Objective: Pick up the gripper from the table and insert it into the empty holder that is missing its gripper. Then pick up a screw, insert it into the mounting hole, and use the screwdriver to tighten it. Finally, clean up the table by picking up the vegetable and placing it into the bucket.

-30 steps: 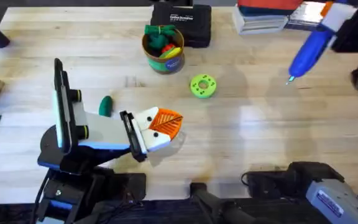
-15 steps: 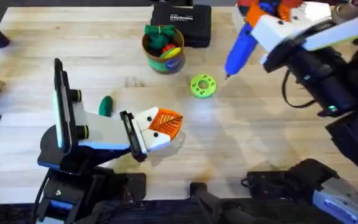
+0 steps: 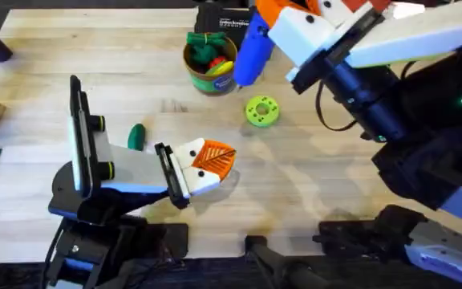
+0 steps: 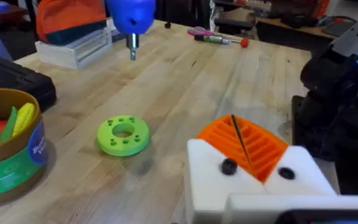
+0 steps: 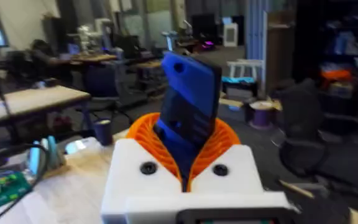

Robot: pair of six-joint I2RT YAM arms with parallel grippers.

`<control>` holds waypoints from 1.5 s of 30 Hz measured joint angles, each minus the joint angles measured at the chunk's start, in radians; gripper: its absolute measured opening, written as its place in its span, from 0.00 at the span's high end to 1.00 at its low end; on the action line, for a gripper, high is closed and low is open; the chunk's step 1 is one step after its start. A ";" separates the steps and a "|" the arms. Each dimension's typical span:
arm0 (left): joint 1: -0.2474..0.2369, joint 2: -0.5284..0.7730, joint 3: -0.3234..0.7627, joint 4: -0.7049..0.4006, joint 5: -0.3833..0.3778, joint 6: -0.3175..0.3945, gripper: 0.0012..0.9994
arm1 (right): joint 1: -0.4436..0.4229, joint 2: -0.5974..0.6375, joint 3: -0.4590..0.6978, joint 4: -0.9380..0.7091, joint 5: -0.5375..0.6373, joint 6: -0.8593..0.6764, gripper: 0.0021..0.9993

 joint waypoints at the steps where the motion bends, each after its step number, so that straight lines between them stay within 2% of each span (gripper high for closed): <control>1: 0.000 0.000 0.000 0.000 0.000 0.000 0.99 | 0.003 0.014 0.000 0.034 -0.019 0.000 0.97; 3: 0.000 0.000 0.000 0.000 0.000 0.000 0.99 | 0.007 0.041 0.000 0.103 -0.068 0.000 0.97; 4: 0.000 0.000 0.000 0.000 0.000 0.000 0.99 | 0.007 0.074 0.000 0.188 -0.151 0.000 0.97; 10: 0.000 0.000 0.000 0.000 0.000 0.000 0.99 | 0.009 0.099 0.000 0.216 -0.292 0.000 0.97; 15: 0.000 0.000 0.000 0.000 0.000 0.000 0.99 | 0.023 0.114 0.000 0.231 -0.367 0.000 0.97; 19: 0.000 0.000 0.000 0.000 0.000 0.000 0.99 | 0.024 0.156 -0.002 0.333 -0.426 0.001 0.97; 24: 0.000 0.000 0.000 0.000 -0.004 0.000 0.99 | 0.024 0.229 -0.029 0.535 -0.466 0.022 0.97; 28: 0.000 0.000 0.000 0.000 -0.004 0.000 0.99 | 0.024 0.285 -0.040 0.603 -0.490 0.054 0.97; 45: 0.000 0.000 0.000 0.000 -0.004 0.000 0.99 | 0.025 0.314 -0.044 0.652 -0.564 0.209 0.97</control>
